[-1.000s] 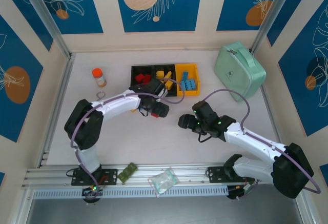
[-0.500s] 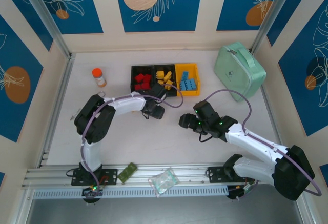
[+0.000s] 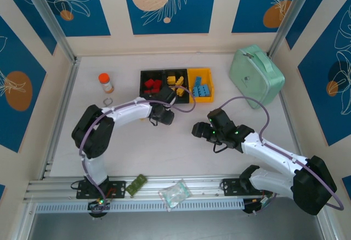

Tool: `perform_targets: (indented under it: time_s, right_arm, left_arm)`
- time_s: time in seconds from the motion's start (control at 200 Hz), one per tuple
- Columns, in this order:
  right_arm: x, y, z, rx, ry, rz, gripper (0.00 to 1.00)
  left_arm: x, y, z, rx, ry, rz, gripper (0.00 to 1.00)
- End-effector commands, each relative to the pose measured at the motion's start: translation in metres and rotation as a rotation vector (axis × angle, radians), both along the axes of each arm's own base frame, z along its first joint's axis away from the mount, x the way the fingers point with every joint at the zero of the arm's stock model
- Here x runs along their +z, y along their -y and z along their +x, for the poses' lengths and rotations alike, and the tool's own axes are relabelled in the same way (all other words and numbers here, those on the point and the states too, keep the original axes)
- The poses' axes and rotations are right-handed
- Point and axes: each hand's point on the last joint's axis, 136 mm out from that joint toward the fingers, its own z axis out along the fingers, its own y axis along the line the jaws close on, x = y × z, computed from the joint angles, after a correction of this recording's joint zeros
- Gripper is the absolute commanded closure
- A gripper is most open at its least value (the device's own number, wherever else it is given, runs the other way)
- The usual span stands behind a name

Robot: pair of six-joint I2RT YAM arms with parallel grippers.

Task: Sort the legos into containers by color
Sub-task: Pick up the lego from the center of the table, then place the lego in the container.

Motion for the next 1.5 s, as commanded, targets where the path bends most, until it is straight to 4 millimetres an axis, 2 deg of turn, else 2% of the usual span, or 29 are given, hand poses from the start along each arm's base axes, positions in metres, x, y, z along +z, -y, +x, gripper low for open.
perform_targets:
  time_s: [0.0, 0.175, 0.33, 0.62, 0.84, 0.975, 1.145, 1.216, 1.356, 1.496]
  right_arm:
    - [0.001, -0.002, 0.000, -0.005, -0.006, 0.015, 0.25]
    - [0.000, -0.004, -0.001, 0.000, -0.007, 0.017, 0.25]
    - [0.000, -0.009, -0.002, 0.013, -0.012, 0.012, 0.25]
    - [0.001, -0.013, 0.001, 0.019, -0.016, 0.000, 0.25]
    - [0.000, -0.015, 0.003, 0.015, -0.028, -0.010, 0.25]
    - [0.000, -0.016, 0.005, 0.015, -0.030, -0.014, 0.25]
    - [0.000, -0.018, 0.007, 0.017, -0.033, -0.021, 0.25]
    - [0.001, -0.019, 0.009, 0.019, -0.029, -0.020, 0.25]
    - [0.007, -0.022, 0.013, 0.034, -0.015, -0.027, 0.25]
    - [0.020, -0.020, 0.017, 0.052, 0.027, -0.042, 0.25]
  left_arm:
    - [0.041, -0.003, 0.010, -0.020, 0.070, 0.000, 0.59]
    - [0.067, -0.018, 0.043, 0.016, 0.130, 0.004, 0.59]
    - [0.077, -0.035, 0.083, 0.073, 0.174, 0.010, 0.59]
    - [0.064, -0.055, 0.153, 0.162, 0.209, 0.041, 0.59]
    - [0.051, -0.062, 0.186, 0.207, 0.207, 0.064, 0.58]
    - [0.045, -0.062, 0.195, 0.218, 0.202, 0.069, 0.56]
    - [0.050, -0.064, 0.196, 0.225, 0.209, 0.074, 0.37]
    - [0.057, -0.065, 0.193, 0.227, 0.213, 0.065, 0.34]
    - [0.076, -0.068, 0.179, 0.239, 0.225, 0.033, 0.32]
    - [0.089, -0.074, 0.149, 0.264, 0.225, -0.018, 0.32]
